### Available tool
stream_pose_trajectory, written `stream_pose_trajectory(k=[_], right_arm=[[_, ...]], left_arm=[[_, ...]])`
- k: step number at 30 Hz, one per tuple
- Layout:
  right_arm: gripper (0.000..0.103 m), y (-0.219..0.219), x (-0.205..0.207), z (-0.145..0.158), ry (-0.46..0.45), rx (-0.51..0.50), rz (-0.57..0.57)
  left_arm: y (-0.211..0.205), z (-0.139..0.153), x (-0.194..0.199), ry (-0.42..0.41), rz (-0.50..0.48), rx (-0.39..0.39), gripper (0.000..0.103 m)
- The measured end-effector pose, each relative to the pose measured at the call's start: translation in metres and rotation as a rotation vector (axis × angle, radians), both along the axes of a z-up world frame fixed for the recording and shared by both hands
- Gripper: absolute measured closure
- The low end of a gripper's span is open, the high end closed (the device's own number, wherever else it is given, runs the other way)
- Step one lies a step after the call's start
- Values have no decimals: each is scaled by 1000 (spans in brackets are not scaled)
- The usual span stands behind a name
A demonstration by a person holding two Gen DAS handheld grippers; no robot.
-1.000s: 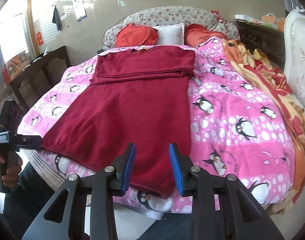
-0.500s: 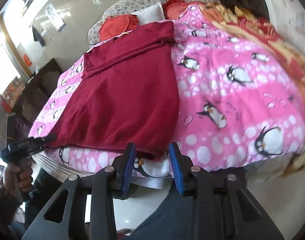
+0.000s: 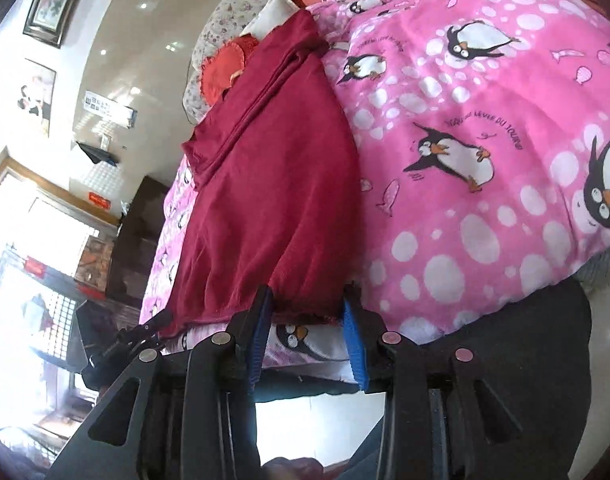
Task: Fold small clothes
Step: 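Grasp the sweater hem with both tools and lift it toward the collar, then carry the held hem over the sweater body toward the collar with both tools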
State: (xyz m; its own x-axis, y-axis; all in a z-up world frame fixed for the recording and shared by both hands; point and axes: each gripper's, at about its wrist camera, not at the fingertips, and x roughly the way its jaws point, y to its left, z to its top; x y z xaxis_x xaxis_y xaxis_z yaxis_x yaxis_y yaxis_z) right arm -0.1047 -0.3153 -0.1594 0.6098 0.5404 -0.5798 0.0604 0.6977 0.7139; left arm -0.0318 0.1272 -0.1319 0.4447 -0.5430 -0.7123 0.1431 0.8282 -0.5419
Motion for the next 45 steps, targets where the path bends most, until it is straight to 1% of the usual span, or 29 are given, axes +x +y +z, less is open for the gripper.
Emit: stream_pose_trajectory(k=[2,5,6,7,8,9,10,13,16,20,22,24,26,29,33,37,40,42,43,45], right_arm=[[103,0,-1,1,-13,14,3],[103,1,-7,10,-63,-39,-8],[103,3,-7,14,-72,-60,-7],[103,7,-6,17,-73,-93,-2],[103,10,-8,18,-75,-119,5],[103,14,-7,18,-69,-147,13],[103,17,-5,18,-60,-165,15],[103,19,-1,15,-36,-183,2],[103,17,-2,17,-47,-185,-11],[103,17,-8,33,-91,-242,-2],[103,16,-12,45,-117,-251,14],[103,14,-22,61,-141,-284,53],[103,14,-31,72,-155,-311,81],[103,12,-42,86,-158,-319,104],[103,7,-61,92,-142,-315,119],[103,6,-77,97,-135,-297,145],[103,6,-73,99,-147,-316,154],[103,5,-59,97,-152,-326,130],[103,3,-48,96,-156,-327,113],[103,2,-19,98,-168,-334,74]], left_arm=[[1,0,0,0,4,-3,45],[5,2,-2,-1,29,-11,46],[6,2,-3,-1,37,-6,52],[7,2,-4,0,42,4,61],[7,2,-4,5,46,18,67],[8,0,-3,13,51,35,78],[9,0,-3,18,56,45,83],[14,-1,-3,30,81,27,89],[19,-2,-4,34,109,12,95],[25,-1,-6,47,136,-25,96],[29,10,-13,14,131,-31,97],[33,21,-20,-12,119,-41,97],[35,30,-27,-23,106,-44,97],[34,41,-42,-31,76,-45,97],[31,48,-66,-22,36,-30,97],[37,54,-80,-14,43,-41,97],[34,51,-69,-21,60,-50,96],[26,49,-52,-16,79,-46,96],[23,49,-42,-23,86,-34,96],[12,56,-20,-72,100,-12,96]])
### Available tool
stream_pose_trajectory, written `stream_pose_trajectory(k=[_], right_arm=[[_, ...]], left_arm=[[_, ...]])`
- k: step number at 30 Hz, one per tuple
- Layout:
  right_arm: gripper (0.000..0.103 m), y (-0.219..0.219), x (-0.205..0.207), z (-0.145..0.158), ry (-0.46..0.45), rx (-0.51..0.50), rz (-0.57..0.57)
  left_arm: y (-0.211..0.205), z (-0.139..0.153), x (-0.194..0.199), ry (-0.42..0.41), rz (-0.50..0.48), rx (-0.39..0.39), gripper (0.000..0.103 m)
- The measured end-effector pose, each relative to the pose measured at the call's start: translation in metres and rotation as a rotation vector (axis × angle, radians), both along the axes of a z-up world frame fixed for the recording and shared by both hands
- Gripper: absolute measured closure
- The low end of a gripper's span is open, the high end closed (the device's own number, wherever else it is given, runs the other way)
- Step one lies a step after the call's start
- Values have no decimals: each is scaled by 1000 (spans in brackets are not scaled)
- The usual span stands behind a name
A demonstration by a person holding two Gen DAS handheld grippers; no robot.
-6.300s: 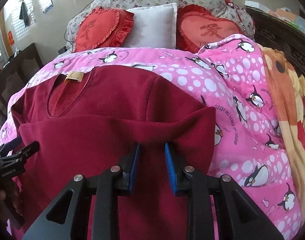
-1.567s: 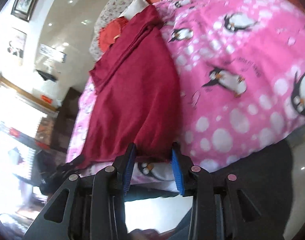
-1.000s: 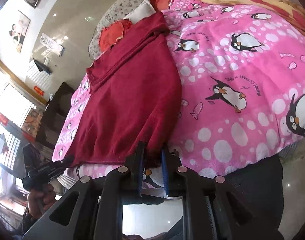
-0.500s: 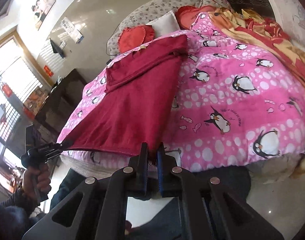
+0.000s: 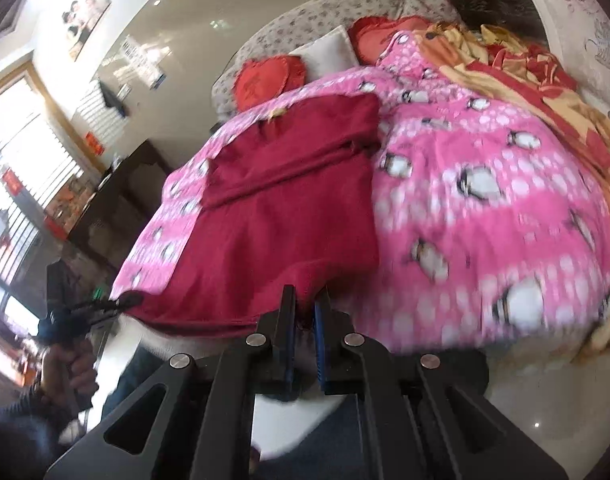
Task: Fold small clothes
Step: 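Carry the held hem over the sweater body toward the collar with both tools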
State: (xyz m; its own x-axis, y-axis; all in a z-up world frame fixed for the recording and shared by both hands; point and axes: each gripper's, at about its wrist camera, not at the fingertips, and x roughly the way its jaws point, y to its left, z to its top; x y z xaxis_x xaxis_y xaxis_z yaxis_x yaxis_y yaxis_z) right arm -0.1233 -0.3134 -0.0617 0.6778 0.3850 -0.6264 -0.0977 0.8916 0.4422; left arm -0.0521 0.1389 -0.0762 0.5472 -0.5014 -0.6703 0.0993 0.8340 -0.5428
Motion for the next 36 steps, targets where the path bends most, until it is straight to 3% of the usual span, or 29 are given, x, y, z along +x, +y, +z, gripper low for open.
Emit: stream_pose_trajectory(k=[2,5,10,12,22,36], right_arm=[[103,3,28,2,-25,-19,-14],[103,13,73,-2,-51,-83,-37],[103,27,131,-40,22,-199,-81],[103,24,140,-61,70,-195,-94],[103,28,134,-78,15,-240,-115],[103,33,138,-77,41,-284,-84]], left_arm=[[-11,5,25,-53,17,28,96],[-20,-6,68,-47,56,31,96],[-27,-41,113,13,86,103,96],[-31,-56,118,34,88,126,96],[-62,-58,111,-78,98,342,93],[-64,-58,109,-86,98,356,93]])
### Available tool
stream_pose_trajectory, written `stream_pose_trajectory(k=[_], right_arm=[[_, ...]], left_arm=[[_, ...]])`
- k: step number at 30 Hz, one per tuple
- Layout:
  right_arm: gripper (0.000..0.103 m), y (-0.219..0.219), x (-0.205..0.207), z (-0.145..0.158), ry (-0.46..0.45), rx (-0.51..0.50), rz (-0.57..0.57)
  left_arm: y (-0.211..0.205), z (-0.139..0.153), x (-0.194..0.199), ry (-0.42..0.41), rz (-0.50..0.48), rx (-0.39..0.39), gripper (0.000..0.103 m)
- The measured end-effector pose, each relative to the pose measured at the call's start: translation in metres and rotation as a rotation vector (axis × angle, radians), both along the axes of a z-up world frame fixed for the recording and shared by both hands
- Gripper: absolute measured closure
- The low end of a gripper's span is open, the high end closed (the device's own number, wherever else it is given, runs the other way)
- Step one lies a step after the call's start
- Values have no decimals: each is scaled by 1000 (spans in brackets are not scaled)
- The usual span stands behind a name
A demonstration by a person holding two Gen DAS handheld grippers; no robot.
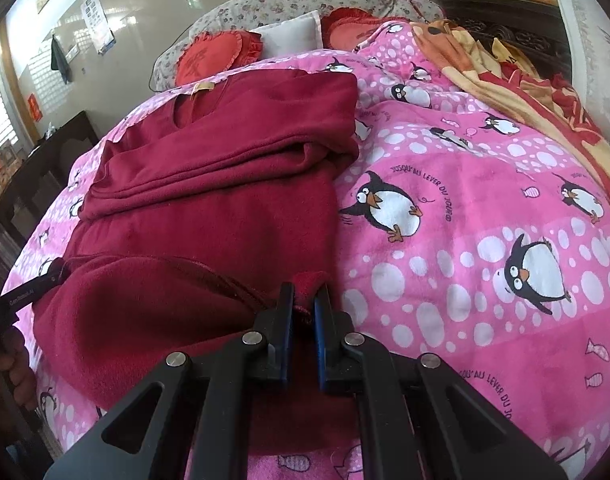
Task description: Fold small clothes
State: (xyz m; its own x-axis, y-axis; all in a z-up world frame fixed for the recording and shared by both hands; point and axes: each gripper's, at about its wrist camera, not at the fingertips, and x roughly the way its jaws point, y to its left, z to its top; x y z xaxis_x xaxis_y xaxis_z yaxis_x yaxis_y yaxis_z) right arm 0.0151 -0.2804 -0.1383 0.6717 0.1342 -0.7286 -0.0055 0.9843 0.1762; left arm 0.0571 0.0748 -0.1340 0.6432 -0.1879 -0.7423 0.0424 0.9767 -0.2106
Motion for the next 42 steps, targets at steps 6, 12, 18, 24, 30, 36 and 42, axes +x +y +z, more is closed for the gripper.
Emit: stream_pose_trajectory(k=[6,12,18,24,30,36,42], right_arm=[[103,1,0,0,0,0,3],[103,0,0,0,2,-1,14],[103,-3,6,31,0,20,5],[103,-21,35,89,-146,97,7],[103,-15,92,95,-155,81,19],[103,-6,141,104,-174,60,32],[103,-4,194,106,-149,79,18]], left_arm=[[0,0,-1,0,0,3,93],[1,1,-2,0,-1,3,93],[14,31,6,1,-17,-78,95],[22,83,44,-85,-19,-136,95],[31,87,108,-55,48,-147,95],[32,95,163,-69,67,-110,95],[20,87,210,-24,34,-78,90]])
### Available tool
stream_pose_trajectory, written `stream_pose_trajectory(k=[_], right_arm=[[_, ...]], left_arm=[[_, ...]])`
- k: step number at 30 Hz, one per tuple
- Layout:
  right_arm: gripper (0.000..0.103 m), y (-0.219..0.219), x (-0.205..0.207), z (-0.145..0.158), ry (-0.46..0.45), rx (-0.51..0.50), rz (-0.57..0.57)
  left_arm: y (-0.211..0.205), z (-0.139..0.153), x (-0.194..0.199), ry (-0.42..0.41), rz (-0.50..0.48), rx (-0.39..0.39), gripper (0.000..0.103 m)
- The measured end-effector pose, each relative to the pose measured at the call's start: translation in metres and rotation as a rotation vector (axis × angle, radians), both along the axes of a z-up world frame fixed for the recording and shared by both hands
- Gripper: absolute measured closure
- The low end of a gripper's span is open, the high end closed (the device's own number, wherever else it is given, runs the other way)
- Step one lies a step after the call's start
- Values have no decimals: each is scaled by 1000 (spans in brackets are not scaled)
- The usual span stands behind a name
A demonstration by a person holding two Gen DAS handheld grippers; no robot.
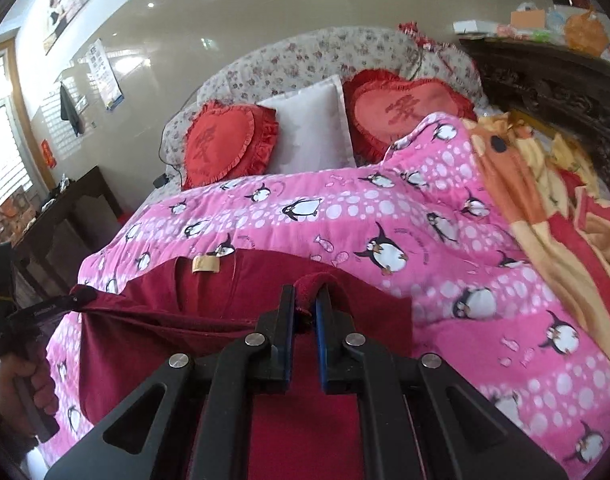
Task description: Fold small clothes
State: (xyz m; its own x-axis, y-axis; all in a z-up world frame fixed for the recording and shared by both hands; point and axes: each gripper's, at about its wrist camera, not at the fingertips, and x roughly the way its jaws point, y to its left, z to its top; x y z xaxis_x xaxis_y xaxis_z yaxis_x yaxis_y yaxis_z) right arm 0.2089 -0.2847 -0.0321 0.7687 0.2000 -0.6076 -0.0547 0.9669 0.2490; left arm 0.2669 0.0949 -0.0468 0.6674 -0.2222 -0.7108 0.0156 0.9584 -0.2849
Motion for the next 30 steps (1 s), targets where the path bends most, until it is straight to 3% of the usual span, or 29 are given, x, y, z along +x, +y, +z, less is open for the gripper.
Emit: stream_pose_trajectory(k=[2,3,4,6,8,10,11,12,13,14,17,18,19,22,24,30], right_arm=[[103,1,12,-6,28,9,3],[103,1,15,-8,38,22,6],[103,-1,17,-9,41,48,10],[103,-4,12,-6,18,82,26],[103,-9,1,1,-19,103,30],[103,-13,-10,5,-45,103,27],[103,-16,-15,6,-50,95,24],[103,-19,-22,5,-52,88,21],[103,-21,-24,5,-53,82,19],[103,-23,-29,4,-51,76,19],[103,-22,-36,-3,-19,21,11],[103,-20,-37,-5,-19,2,21],[103,-16,-36,-6,-18,-13,31],[103,-2,-24,-6,-7,-49,39],[103,12,-3,-9,37,-80,19],[103,23,49,-33,123,-81,-43]], left_arm=[[-6,-7,5,16,-11,57,88],[-9,-11,7,24,-27,73,81],[-10,-12,5,24,-41,74,69],[-9,-9,0,5,-58,74,58],[-6,-4,-8,-25,-74,68,57],[-3,4,-17,-55,-91,54,49],[-1,9,-21,-75,-92,54,43],[1,13,-24,-89,-78,66,25],[3,19,-29,-123,-54,83,18],[6,25,-34,-163,-36,92,18],[10,30,-36,-165,-3,64,20],[8,29,-35,-157,-12,46,31],[2,26,-32,-138,-20,67,47],[-29,14,-14,-83,-85,145,77],[-42,3,3,-52,-81,169,82],[-41,-26,33,-32,47,209,82]])
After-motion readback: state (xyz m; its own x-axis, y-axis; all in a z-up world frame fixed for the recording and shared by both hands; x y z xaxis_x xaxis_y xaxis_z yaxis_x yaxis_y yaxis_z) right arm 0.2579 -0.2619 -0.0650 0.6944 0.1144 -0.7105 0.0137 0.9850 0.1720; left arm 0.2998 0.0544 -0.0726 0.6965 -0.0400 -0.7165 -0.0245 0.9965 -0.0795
